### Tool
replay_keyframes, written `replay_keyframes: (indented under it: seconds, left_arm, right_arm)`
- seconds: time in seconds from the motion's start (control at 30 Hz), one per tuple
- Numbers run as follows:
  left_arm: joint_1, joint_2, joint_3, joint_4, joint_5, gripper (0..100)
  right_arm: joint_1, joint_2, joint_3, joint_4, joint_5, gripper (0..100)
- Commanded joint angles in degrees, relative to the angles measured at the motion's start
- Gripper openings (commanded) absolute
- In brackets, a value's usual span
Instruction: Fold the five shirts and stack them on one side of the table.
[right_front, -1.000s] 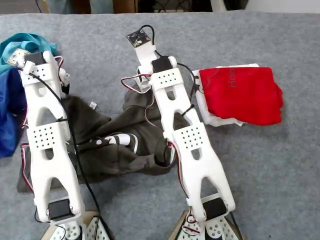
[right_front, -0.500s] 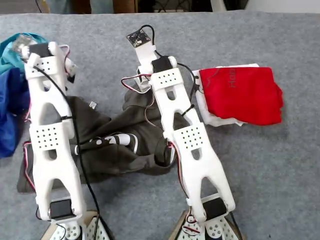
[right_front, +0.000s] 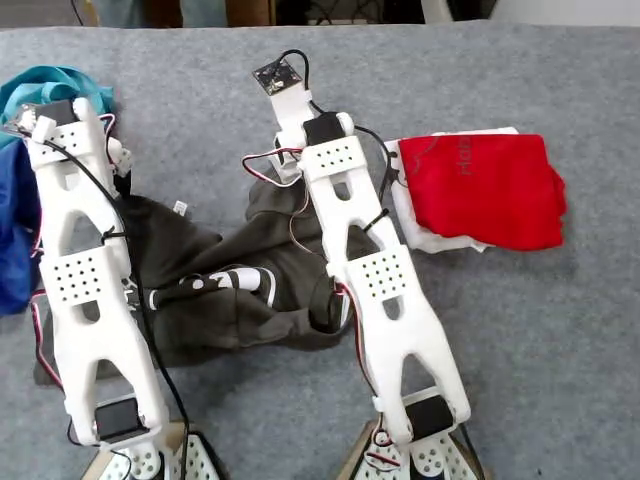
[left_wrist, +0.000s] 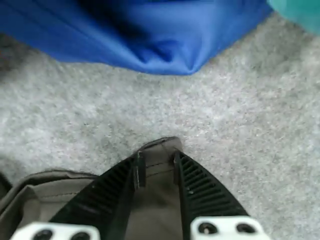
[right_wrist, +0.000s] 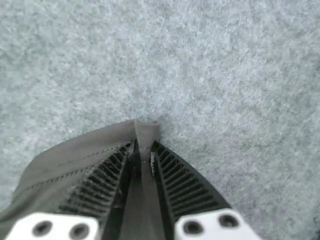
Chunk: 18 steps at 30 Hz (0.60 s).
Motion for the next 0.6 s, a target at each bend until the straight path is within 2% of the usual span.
replay_keyframes:
  seconds: [0.0, 0.27, 0.43, 0.57]
  left_arm:
    - [0.31, -1.76, -0.48, 0.26, 0.62, 12]
    - [0.57, 3.78, -0.75, 0.26, 4.4, 13]
    - [0.4, 3.96, -3.3, 0.26, 4.48, 20]
    - [0.31, 3.96, -7.34, 0.35, 4.48, 21]
  right_arm:
    - [1.05, -0.75, -0.22, 0.53, 0.18, 1.4]
    - [1.05, -0.75, -0.22, 0.53, 0.18, 1.4]
    - [1.05, -0.75, -0.13, 0.53, 0.18, 1.4]
    - [1.05, -0.75, -0.13, 0.53, 0.18, 1.4]
